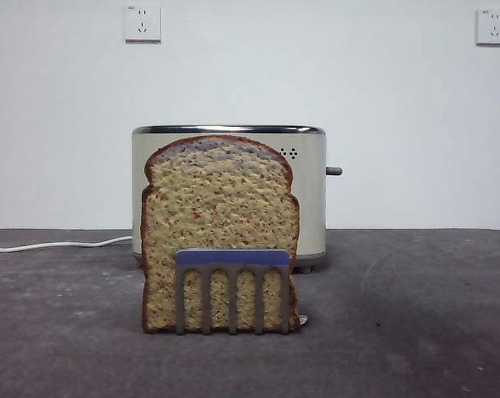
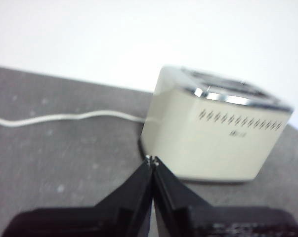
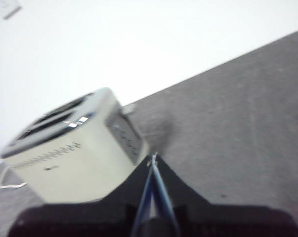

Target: Pick up a slice of bread from the rack,put the bread on the toaster,press the button

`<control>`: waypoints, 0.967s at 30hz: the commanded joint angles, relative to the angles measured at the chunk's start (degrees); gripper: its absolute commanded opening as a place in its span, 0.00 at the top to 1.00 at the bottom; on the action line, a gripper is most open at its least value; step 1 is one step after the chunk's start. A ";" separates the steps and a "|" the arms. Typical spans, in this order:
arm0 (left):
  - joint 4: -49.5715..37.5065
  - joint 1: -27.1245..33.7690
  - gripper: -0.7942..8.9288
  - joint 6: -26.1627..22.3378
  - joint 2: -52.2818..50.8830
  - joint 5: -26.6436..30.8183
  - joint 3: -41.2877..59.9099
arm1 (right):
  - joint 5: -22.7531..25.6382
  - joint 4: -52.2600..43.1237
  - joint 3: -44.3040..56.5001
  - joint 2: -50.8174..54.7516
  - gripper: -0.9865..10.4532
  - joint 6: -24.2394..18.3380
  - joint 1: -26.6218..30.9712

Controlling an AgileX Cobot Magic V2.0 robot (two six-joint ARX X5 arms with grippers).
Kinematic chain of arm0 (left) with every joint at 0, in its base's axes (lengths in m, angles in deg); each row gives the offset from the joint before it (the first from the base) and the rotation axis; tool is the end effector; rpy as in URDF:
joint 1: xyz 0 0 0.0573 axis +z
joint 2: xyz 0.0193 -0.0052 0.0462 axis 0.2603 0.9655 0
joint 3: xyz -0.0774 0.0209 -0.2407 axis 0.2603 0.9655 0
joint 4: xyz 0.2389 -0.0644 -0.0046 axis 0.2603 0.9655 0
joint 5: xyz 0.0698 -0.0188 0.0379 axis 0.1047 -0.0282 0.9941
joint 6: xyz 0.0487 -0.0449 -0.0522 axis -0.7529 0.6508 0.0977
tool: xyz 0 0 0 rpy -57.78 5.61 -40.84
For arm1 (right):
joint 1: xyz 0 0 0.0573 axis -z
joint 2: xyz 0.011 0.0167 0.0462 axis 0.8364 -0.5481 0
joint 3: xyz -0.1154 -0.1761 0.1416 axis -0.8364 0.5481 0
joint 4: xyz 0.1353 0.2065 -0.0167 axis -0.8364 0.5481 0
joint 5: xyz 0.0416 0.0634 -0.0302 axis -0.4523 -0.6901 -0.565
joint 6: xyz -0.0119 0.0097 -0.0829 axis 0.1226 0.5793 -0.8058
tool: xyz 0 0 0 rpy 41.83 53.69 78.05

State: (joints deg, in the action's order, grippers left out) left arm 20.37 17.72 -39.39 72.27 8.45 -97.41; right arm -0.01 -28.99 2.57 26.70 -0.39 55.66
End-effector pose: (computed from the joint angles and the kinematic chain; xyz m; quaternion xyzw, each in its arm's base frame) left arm 0.1286 -0.0150 0.2041 -0.1375 0.0296 -0.1236 0.9823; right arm 0.1370 0.0178 0.2151 0.2086 0.0456 0.1107 0.9707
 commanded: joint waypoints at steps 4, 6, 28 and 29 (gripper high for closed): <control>5.18 0.07 0.93 0.68 -0.09 -3.54 -7.21 | -7.21 5.60 -11.69 -10.91 0.92 -5.29 -0.15; 6.82 0.07 0.93 0.57 -0.07 -4.79 -9.33 | -9.27 8.52 -15.72 -14.38 0.92 -7.43 -0.13; 25.79 -3.06 0.93 -16.55 30.91 -23.87 -44.50 | -11.72 39.82 -46.38 -32.22 0.92 -27.34 -3.89; 27.61 -3.91 0.93 -18.16 32.11 -23.82 -46.29 | -11.74 40.59 -46.75 -32.48 0.92 -27.61 -3.91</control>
State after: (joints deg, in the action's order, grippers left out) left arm 46.82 14.51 -52.57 103.83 -14.74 -142.22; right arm -11.64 11.43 -43.73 -5.67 -26.51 51.88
